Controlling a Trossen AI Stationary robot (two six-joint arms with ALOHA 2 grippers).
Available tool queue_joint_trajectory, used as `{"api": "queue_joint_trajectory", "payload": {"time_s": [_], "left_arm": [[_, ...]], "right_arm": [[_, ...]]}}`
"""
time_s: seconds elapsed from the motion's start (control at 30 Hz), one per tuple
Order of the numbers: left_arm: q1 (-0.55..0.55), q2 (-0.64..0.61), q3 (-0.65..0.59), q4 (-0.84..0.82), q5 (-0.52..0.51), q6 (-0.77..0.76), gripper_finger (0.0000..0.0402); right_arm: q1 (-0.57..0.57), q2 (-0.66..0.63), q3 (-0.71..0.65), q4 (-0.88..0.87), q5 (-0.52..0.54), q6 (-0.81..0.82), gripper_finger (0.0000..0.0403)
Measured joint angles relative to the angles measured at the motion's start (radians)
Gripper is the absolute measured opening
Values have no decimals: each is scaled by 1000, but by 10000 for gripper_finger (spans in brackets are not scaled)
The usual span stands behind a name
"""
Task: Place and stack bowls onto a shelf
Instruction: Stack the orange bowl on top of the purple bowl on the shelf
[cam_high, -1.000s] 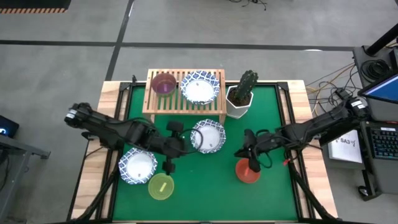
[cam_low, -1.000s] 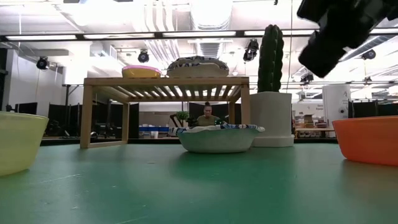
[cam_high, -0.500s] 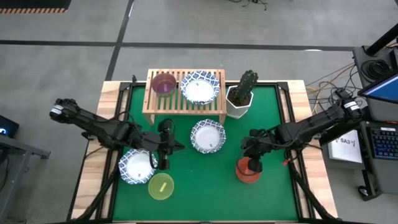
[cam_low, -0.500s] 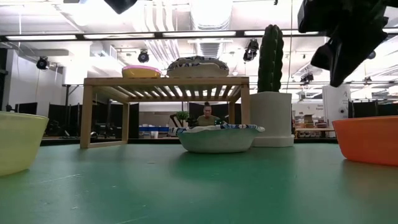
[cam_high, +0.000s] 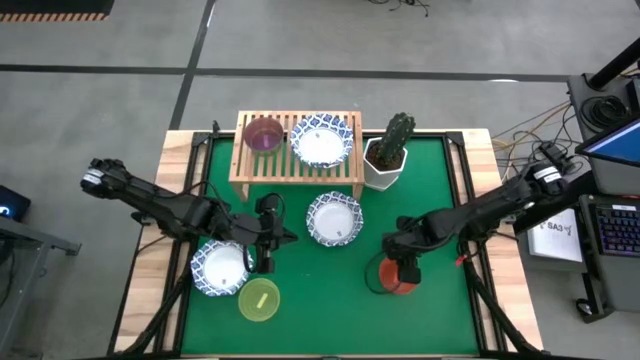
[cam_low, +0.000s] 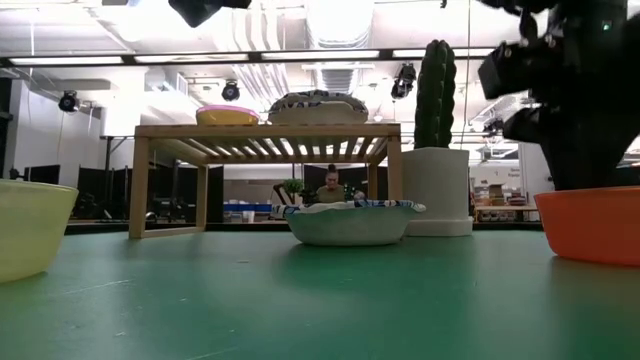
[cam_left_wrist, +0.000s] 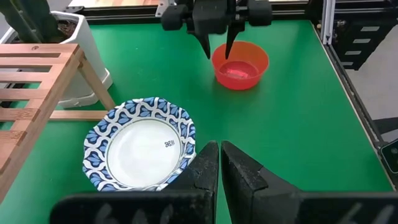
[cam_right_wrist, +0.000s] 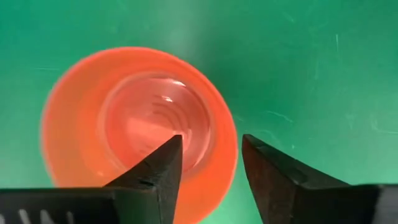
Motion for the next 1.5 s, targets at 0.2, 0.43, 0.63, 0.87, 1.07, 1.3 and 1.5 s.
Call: {"api": "queue_joint_trajectory", "payload": {"time_s": [0.2, 0.43, 0.63, 0.87, 1.07, 1.3, 1.5], "left_arm": [[0, 0, 0, 1, 0, 0, 1], [0, 0, 0, 3, 0, -1, 1], [0, 1, 1, 60, -1, 31, 6], [-2, 3, 2, 122, -1, 110, 67], [-10, 60, 2, 213, 13, 237, 135], [-21, 210, 42, 316, 132, 443, 162], [-21, 333, 130, 320, 133, 556, 155]], "right_arm": [[-1, 64, -2, 1, 33, -15, 141], [-1, 99, -2, 6, 55, -37, 64], [-3, 86, 0, 40, 54, -55, 13], [-36, 81, 65, 79, 54, -40, 9], [-98, 79, 174, 85, -39, -41, 8], [-169, 84, 300, 88, -235, -40, 8], [-192, 114, 357, 88, -342, -26, 9]]}}
